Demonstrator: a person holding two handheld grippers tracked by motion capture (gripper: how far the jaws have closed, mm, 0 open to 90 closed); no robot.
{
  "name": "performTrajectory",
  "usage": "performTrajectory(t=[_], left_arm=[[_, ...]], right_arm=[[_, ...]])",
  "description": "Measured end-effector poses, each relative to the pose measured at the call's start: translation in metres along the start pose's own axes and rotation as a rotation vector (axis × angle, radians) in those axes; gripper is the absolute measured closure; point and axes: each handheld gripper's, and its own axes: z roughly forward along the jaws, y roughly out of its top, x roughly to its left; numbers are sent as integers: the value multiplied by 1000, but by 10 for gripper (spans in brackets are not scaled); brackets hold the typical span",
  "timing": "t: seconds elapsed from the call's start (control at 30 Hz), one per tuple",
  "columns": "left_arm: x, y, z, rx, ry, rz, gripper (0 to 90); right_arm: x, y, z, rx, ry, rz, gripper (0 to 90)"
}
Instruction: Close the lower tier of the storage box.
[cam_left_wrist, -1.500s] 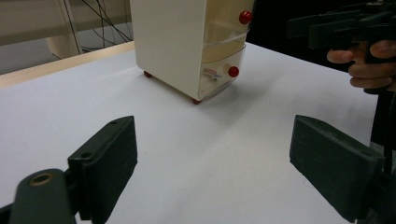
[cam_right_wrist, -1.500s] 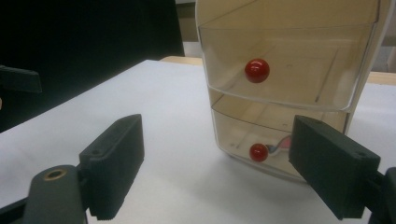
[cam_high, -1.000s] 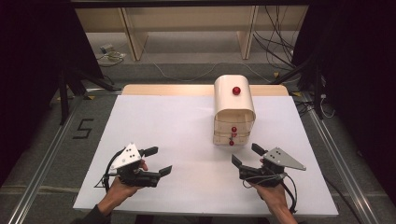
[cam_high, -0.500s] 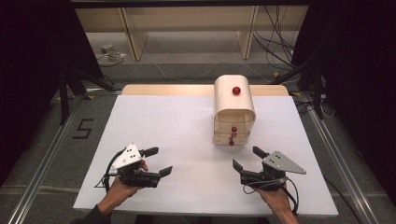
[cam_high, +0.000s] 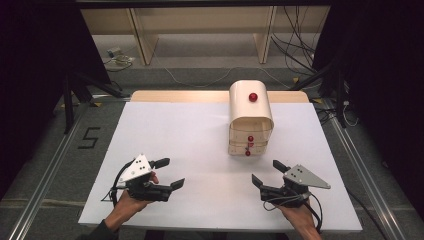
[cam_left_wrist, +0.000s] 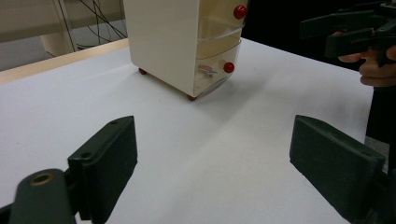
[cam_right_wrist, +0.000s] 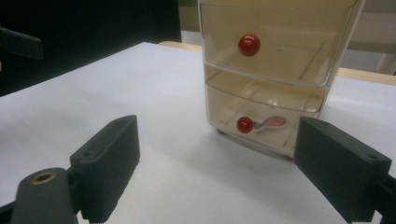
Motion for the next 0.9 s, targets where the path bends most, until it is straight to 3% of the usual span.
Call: performTrajectory(t=[0.27, 0.53, 0.9], left_arm=[[0, 0, 0, 2, 0, 2, 147], [0, 0, 1, 3, -1, 2, 147], [-1, -1, 2, 8, -2, 4, 147]], right_arm=[[-2, -5, -3, 16, 1, 12, 151], [-2, -5, -6, -17, 0, 14, 152], [-6, -6, -6, -11, -14, 37, 153]])
